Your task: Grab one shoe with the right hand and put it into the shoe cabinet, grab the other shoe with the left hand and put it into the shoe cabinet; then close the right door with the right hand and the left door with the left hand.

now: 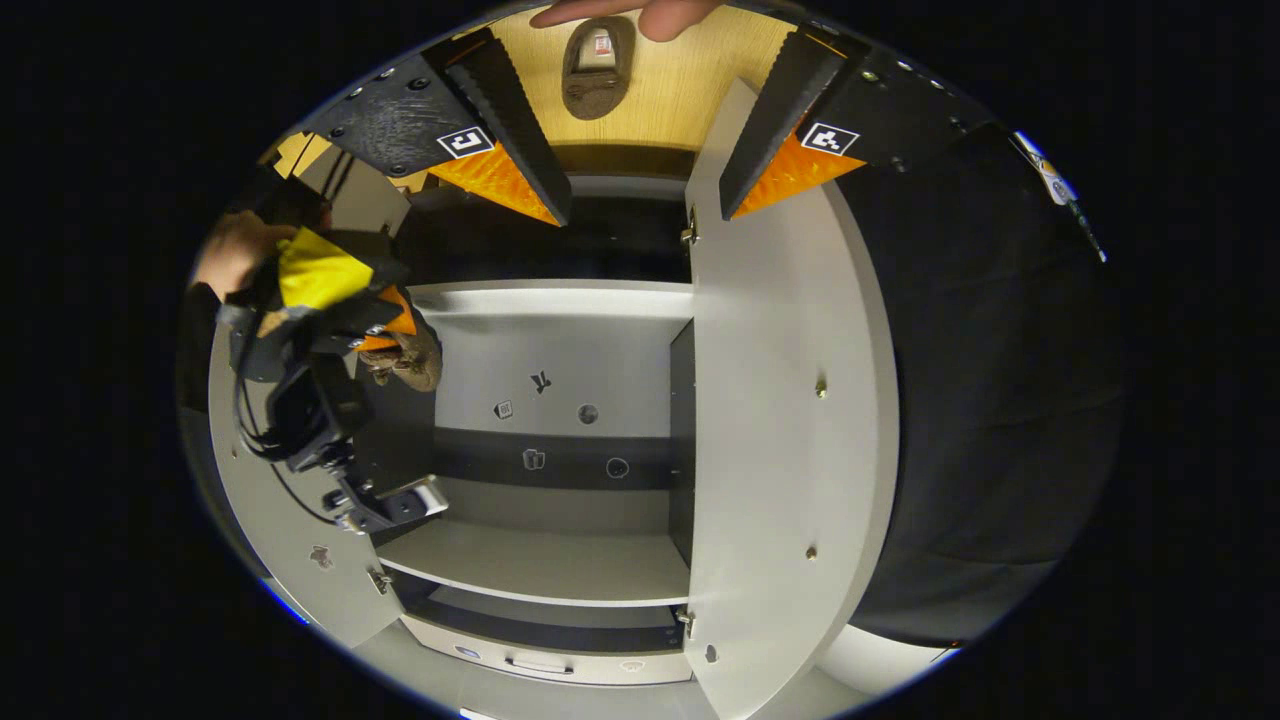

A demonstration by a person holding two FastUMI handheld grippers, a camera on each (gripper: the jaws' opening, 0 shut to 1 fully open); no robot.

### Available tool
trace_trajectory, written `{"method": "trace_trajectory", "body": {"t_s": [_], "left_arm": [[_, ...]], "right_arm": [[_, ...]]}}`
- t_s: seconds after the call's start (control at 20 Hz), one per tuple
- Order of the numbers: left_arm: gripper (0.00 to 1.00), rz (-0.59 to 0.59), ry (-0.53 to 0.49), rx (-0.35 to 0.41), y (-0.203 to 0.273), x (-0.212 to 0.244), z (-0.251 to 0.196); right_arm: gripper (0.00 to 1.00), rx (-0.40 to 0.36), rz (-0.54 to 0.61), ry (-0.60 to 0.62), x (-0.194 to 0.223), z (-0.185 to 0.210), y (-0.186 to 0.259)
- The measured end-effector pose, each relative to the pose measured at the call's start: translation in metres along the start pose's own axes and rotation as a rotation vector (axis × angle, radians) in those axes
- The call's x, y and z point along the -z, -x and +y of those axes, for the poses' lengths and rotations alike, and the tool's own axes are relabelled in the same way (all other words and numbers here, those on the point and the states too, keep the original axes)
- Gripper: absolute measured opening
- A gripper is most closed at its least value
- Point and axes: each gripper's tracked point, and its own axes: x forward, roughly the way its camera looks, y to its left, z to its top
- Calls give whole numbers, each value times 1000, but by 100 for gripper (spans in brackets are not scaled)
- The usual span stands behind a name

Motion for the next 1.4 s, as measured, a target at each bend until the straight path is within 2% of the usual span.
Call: {"method": "trace_trajectory", "body": {"t_s": [0.15, 0.35, 0.6, 0.65, 0.7, 0.8, 0.85, 0.9, 0.95, 1.0, 1.05, 1.15, 1.2, 1.4], "left_arm": [[96, 33, -2, -34, 4, 13, 14], [95, 67, 14, -78, 6, 25, 29], [95, 74, 25, -106, 7, 29, 33], [95, 73, 25, -105, 7, 29, 32], [95, 74, 19, -104, 6, 29, 32], [95, 71, 15, -96, 7, 27, 29], [95, 69, 16, -91, 7, 25, 25], [95, 64, 16, -89, 7, 22, 24], [95, 58, 13, -86, 7, 20, 22], [95, 53, 10, -81, 7, 19, 21], [95, 52, 3, -78, 6, 20, 21], [95, 52, -3, -71, 4, 22, 18], [95, 56, -5, -63, 3, 24, 16], [95, 59, -30, -6, -1, 44, 5]], "right_arm": [[4, -30, 52, -13, -8, 8, -50], [4, -11, 54, 30, -24, 8, -100], [4, -25, 78, 79, -27, 11, -109], [8, -38, 45, 81, -33, 11, -110], [29, -60, 23, 82, -39, 13, -112], [60, -40, -8, 93, -45, 4, -104], [66, -21, -34, 82, -51, -2, -98], [61, -10, -63, 64, -58, -6, -92], [72, -18, -101, 30, -65, -9, -81], [72, -38, -159, -6, -74, -8, -64], [74, -21, -227, -17, -84, -14, -50], [91, 94, -370, 0, -99, -48, -12], [100, 114, -423, 3, -104, -53, 8], [100, 72, -398, -88, -73, -56, 81]]}}
